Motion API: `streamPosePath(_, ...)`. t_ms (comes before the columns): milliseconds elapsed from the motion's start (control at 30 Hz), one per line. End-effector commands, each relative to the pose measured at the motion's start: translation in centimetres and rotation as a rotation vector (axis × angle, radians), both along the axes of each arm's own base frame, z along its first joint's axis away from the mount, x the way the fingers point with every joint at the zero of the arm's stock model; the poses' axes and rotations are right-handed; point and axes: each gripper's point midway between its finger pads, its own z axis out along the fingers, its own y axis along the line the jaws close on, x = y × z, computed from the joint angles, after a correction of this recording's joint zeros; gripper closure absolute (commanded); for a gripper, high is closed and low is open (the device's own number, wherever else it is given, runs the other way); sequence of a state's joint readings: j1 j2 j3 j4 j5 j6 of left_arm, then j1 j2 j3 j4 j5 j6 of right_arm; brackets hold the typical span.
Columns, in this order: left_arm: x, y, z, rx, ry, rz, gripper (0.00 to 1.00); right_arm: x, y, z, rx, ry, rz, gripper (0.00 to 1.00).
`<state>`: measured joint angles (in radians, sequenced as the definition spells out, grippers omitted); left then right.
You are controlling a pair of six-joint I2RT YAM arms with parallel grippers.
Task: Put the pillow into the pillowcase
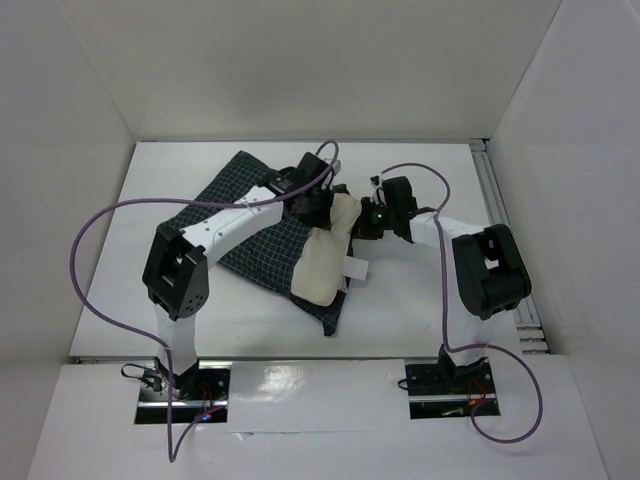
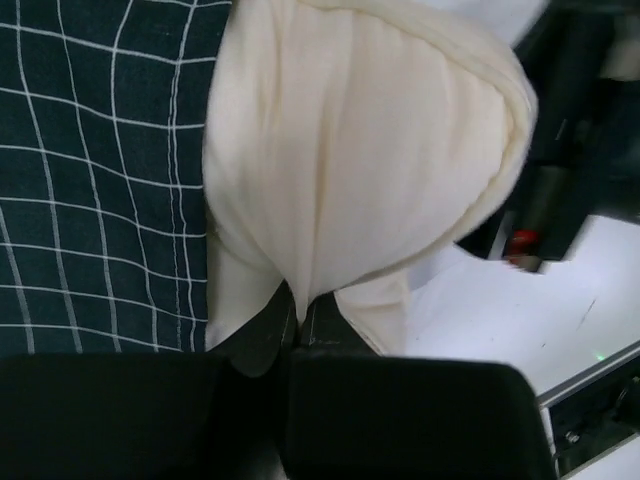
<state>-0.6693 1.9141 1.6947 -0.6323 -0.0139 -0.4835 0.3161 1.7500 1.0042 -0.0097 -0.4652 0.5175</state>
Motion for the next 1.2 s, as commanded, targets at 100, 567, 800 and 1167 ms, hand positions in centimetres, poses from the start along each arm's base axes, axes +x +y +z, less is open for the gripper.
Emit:
streamPosePath(100, 3.5, 3.6, 2.0, -0.132, 0.018, 0.099, 1.00, 2.5, -1.3, 4.8, 0.023, -0.099, -0.039, 0.55)
streamPosePath(567, 1.6, 5.5, 12.7, -0.327, -0.089, 0.046, 1.00, -2.7, 0.7, 5.5, 0.142, -0.124, -0.130, 0.37)
streamPosePath(800, 1.8, 7.7, 15.7, -0.402, -0.114, 0.047, 1.00, -3.3, 4.1, 7.3, 0.186, -0.170, -0.078, 0.29)
streamPosePath(1167, 1.7, 8.3, 16.6, -0.428, -0.113, 0.041, 1.00, -0.5, 9.0, 7.7, 0.159, -0.184, -0.134, 0.33)
